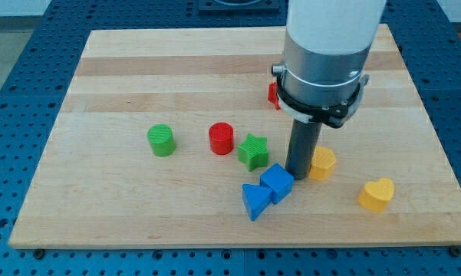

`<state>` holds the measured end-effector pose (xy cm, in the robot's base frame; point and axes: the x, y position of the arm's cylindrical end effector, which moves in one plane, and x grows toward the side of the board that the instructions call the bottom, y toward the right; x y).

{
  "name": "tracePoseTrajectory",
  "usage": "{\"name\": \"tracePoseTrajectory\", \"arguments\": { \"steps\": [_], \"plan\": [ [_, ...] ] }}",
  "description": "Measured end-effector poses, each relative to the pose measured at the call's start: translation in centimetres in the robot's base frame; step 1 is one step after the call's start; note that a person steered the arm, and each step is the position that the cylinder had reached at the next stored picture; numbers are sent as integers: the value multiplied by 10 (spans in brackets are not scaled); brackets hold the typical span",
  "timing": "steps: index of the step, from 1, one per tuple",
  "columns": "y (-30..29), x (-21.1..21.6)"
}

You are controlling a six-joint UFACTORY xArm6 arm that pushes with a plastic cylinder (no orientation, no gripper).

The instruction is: Place the yellow hexagon at the top of the yellow heart

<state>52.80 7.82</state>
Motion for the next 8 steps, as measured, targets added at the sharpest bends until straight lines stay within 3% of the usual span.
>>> {"name": "tracePoseTrajectory", "arguments": {
  "steps": [2, 6, 8],
  "plan": [
    [8, -23],
    [87, -14],
    [62, -41]
  ]
}}
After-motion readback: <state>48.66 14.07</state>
